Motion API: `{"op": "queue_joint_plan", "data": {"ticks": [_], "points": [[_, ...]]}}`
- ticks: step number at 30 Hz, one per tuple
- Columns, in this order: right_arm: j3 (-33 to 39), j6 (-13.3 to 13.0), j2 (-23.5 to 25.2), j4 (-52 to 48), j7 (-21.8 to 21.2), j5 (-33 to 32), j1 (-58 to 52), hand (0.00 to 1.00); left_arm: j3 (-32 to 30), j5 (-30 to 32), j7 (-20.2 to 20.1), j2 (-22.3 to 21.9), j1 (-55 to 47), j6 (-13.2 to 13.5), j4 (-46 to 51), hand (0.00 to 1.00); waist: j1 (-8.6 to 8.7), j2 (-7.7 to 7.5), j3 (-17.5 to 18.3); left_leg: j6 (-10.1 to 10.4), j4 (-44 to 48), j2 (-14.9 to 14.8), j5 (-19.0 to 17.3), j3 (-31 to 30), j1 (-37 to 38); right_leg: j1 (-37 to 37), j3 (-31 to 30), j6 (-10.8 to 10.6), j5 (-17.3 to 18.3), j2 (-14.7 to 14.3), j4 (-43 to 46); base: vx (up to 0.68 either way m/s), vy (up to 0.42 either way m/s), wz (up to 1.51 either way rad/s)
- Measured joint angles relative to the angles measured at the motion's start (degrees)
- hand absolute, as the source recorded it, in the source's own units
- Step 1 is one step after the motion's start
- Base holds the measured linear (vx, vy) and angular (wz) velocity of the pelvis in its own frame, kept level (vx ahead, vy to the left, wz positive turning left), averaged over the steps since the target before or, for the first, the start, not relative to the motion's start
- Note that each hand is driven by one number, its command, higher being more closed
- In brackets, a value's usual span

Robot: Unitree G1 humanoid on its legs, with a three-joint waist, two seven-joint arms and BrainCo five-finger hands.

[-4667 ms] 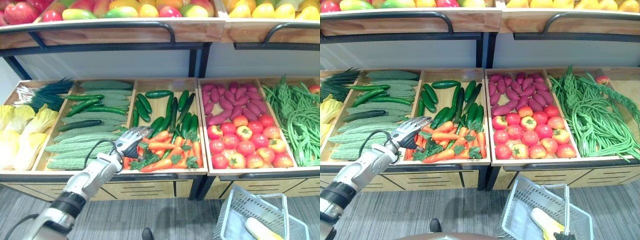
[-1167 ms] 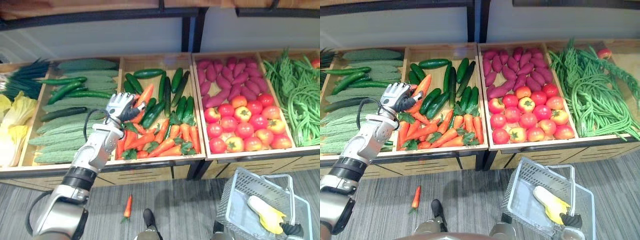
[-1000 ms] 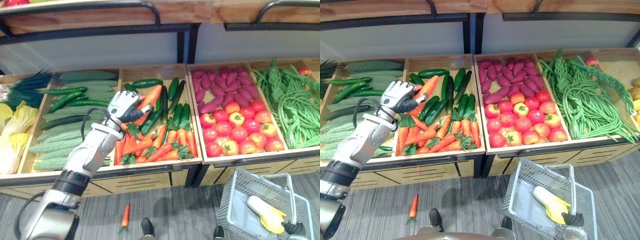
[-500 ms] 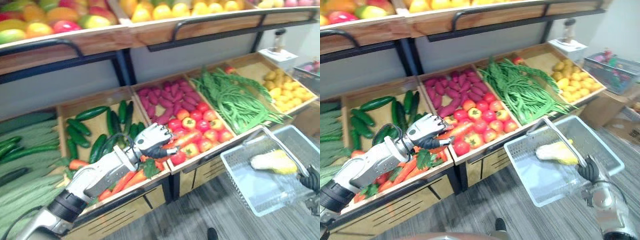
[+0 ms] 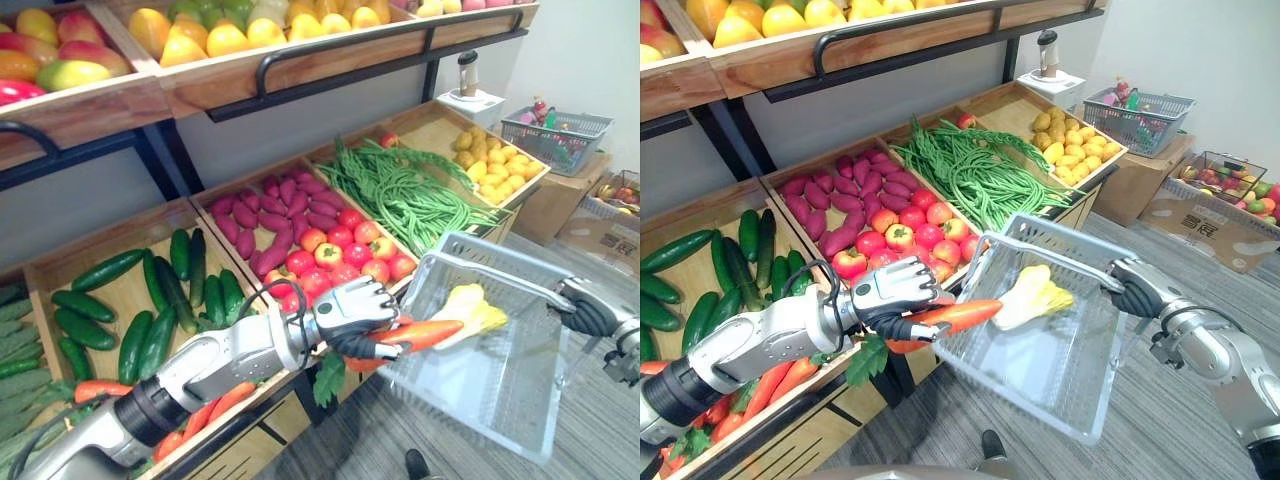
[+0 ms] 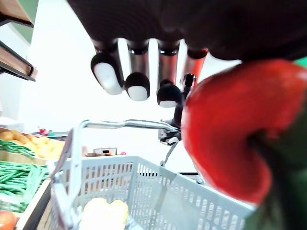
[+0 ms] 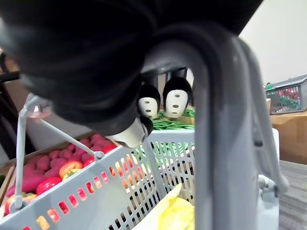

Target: Pick vegetable in the basket

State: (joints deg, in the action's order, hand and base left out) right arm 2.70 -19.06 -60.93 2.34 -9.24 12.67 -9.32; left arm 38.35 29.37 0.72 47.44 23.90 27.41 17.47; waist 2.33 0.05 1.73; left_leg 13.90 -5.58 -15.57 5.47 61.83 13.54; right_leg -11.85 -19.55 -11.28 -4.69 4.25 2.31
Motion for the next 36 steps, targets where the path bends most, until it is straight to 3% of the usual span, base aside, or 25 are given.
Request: {"op": "queue_joint_plan", "data": {"ticks": [6, 9, 15, 20, 27, 36], "points": [[-3.35, -0.35, -4.01, -2.92, -6.04, -8.88, 0.08, 1.0, 6.67, -3.6, -3.15, 0.23, 4.87, 0.99, 3.1, 1.0, 0.85, 0.4, -0.44, 0.74, 0.01, 0.03, -0.62, 2.05, 1.47, 0.06, -1.12, -0.01, 0.0, -0.78, -0.08, -0.01, 0.024, -0.17], [-3.88, -0.36, -4.52, -4.61, -7.03, -11.68, 0.91, 1.0, 9.47, -4.49, -3.62, 0.08, 7.12, 1.47, 4.79, 1.0, 1.96, 1.03, -1.18, 0.93, 0.01, 0.04, -0.78, 2.58, 1.71, 0.04, -1.3, -0.02, 0.02, -0.98, -0.08, -0.04, 0.016, -0.1], [-6.08, -0.33, -4.45, -6.58, -7.8, -15.55, 4.68, 1.0, 14.17, -4.71, -4.53, -0.54, 12.18, 2.13, 5.41, 1.0, 2.35, 2.01, -2.83, 1.41, 0.01, -0.02, -1.13, 4.94, 2.89, -0.26, -3.0, -0.02, 0.02, -2.02, 0.02, -0.06, 0.007, -0.18], [-7.16, 0.12, -4.3, -6.69, -8.71, -17.2, 6.18, 1.0, 18.45, -6.84, -6.36, -4.03, 15.61, 2.12, 5.23, 1.0, 2.57, 2.1, -3.49, 1.35, 0.01, -0.1, -1.08, 5.51, 2.87, -0.98, -3.47, -0.02, 0.02, -2.55, 0.37, -0.06, -0.007, -0.08], [-8.22, 1.33, -0.68, -7.75, -9.67, -17.27, 6.9, 1.0, 21.1, -6.71, -7.92, -9.17, 17.04, 1.89, -4.84, 1.0, 3.98, 1.92, -3.91, 1.44, 0.01, 0.05, -1.22, 5.45, 2.97, -0.97, -3.33, -0.03, 0.03, -2.4, 0.64, -0.08, 0.0, 0.0], [-8.22, 1.55, -0.17, -9.09, -10.85, -18.45, 7.01, 1.0, 21.8, -5.12, -7.93, -14.57, 17.75, 0.64, -16.77, 1.0, 5.21, 2.09, -4.6, 1.36, 0.01, 0.1, -1.11, 5.91, 2.68, -1.76, -3.84, -0.01, 0.02, -2.74, 0.94, -0.08, 0.003, -0.03]]}}
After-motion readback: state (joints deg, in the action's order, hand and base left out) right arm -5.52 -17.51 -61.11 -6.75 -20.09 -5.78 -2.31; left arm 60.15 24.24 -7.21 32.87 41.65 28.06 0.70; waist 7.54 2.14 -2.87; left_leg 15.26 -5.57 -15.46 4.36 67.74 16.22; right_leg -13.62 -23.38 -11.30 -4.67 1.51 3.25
